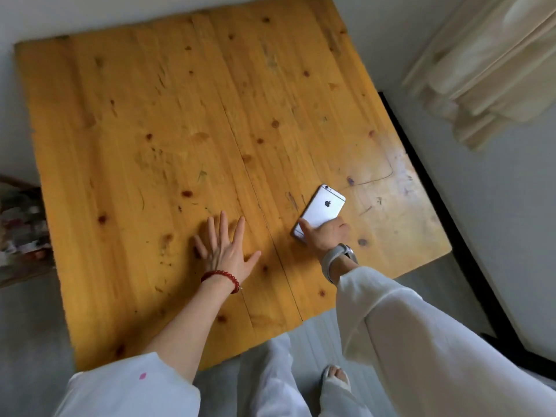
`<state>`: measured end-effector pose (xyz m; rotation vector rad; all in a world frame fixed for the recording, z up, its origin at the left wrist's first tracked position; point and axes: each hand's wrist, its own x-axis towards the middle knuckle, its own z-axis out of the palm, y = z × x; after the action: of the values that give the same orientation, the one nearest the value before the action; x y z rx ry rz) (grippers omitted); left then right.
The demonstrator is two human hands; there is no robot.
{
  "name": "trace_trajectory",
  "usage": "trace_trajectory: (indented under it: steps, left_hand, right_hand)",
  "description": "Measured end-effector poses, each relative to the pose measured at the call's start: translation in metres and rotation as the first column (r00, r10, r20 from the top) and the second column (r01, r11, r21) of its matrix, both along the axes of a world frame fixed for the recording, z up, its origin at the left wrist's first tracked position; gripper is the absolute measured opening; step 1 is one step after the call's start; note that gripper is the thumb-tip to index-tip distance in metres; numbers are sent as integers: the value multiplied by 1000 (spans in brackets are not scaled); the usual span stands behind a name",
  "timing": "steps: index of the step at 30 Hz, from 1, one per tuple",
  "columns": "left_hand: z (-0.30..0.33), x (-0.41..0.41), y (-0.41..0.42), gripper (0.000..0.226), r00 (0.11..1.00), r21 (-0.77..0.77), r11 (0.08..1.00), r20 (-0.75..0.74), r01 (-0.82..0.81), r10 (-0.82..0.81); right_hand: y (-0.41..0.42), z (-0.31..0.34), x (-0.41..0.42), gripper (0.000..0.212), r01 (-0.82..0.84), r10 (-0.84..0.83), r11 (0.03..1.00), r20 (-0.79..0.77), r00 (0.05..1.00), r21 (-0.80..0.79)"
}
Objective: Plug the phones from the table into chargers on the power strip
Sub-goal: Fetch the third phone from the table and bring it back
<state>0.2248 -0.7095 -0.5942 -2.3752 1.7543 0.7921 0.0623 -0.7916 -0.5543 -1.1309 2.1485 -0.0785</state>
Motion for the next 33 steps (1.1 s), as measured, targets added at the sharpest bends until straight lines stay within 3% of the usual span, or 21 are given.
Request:
trace_trajectory:
  steps: [4,9,16,22,24,28,33]
  left_hand:
    - [-21,9,4,83,998,-24,999,59,26,-24]
    - [-32,10,10,80,993,-91,995,120,32,-21]
    - [-29,12,8,80,987,-5,998,152,61,-60]
    - [-11,11,-1,81,986,152,985,135,78,-99]
    - [1,7,-8,77,995,178,984,92,27,-44]
    - [36,-30,-19,52,998,46,997,-31,-58,59]
    - [81,-139,14,40,962,-179,961,-137,209,-235]
  right_hand:
    - [-3,-11,15,88,181,-181,979,-3,983,89]
    - [-12,-17,12,86,286,-295,951,69,953,119]
    - [-1,-19,12,34,135,-137,991,194,971,25]
    - [34,2,-20,23,71,-66,997,269,961,-9]
    - [51,13,-36,18,78,-65,996,312,948,-30]
    - [89,38,-80,19,151,-93,977,338,937,-150]
    - [166,69,-154,10,365,-231,892,425,875,-267]
